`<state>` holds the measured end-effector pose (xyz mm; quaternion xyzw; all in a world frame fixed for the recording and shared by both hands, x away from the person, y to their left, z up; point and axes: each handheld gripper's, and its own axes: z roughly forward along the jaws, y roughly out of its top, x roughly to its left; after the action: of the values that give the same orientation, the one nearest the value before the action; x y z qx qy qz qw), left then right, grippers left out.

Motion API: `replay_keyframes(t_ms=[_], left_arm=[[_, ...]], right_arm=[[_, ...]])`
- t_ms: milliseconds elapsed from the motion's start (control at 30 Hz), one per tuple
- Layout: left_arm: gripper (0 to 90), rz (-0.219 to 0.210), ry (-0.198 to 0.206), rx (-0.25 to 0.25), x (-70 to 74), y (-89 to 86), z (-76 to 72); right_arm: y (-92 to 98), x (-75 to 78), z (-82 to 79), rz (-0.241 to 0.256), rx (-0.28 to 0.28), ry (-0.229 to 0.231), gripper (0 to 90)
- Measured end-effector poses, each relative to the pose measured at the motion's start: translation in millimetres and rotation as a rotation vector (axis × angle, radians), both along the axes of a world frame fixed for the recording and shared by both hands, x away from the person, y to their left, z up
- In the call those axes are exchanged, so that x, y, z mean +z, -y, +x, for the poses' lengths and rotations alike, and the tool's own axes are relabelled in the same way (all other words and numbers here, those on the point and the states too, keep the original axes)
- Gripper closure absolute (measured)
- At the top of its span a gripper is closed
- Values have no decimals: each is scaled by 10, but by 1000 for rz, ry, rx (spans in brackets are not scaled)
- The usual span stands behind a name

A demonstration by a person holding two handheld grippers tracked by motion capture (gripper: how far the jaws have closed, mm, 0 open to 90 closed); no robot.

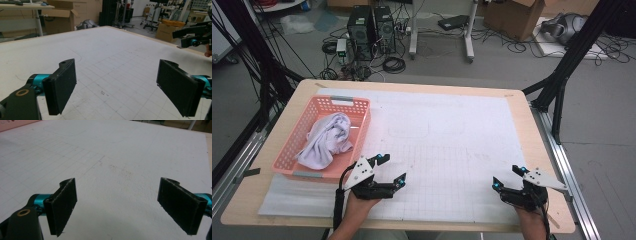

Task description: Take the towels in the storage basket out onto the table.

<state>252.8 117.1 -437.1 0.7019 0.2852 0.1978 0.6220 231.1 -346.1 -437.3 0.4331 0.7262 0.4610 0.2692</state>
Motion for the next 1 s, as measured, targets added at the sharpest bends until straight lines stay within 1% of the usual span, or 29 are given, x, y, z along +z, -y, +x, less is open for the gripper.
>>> replay_keyframes(t_ms=[133,233,333,433,467,500,533,567,633,700,767,833,867,900,1000], left_arm=[[166,-1,-1,2,-3,1,2],[166,-8,-5,3,-3,0,3],[167,-20,-15,-7,-3,10,14],[167,-25,-17,-9,4,20,21],[167,-28,-24,1,6,24,20],[166,-25,-27,10,6,23,22],[166,-25,-34,13,6,16,22],[166,-27,-42,10,7,10,22],[166,-16,-36,11,12,-5,17],[164,-5,-32,0,19,-14,13],[164,-9,-37,-5,32,-17,0],[164,-12,-28,-6,46,-17,-23],[164,-6,-23,-8,51,-17,-31],[163,-7,-23,-8,53,-11,-38],[164,-2,-28,-21,65,6,-35]], right_arm=[[2,1,-2,6,4,1,146],[5,-4,2,29,2,-2,147],[6,1,6,55,-8,0,147],[17,4,12,66,-18,7,151],[29,3,19,88,-24,3,151],[37,-4,25,96,-23,-8,151],[37,-4,25,96,-23,-8,151],[48,-21,32,98,-21,-27,151],[51,-30,36,91,-19,-35,151],[50,-27,40,74,-16,-31,150],[49,-28,47,66,-8,-24,149],[37,-9,25,60,-7,-21,149],[37,-9,25,60,-7,-21,149],[37,11,11,49,-6,-4,149],[44,11,10,50,-5,0,149]])
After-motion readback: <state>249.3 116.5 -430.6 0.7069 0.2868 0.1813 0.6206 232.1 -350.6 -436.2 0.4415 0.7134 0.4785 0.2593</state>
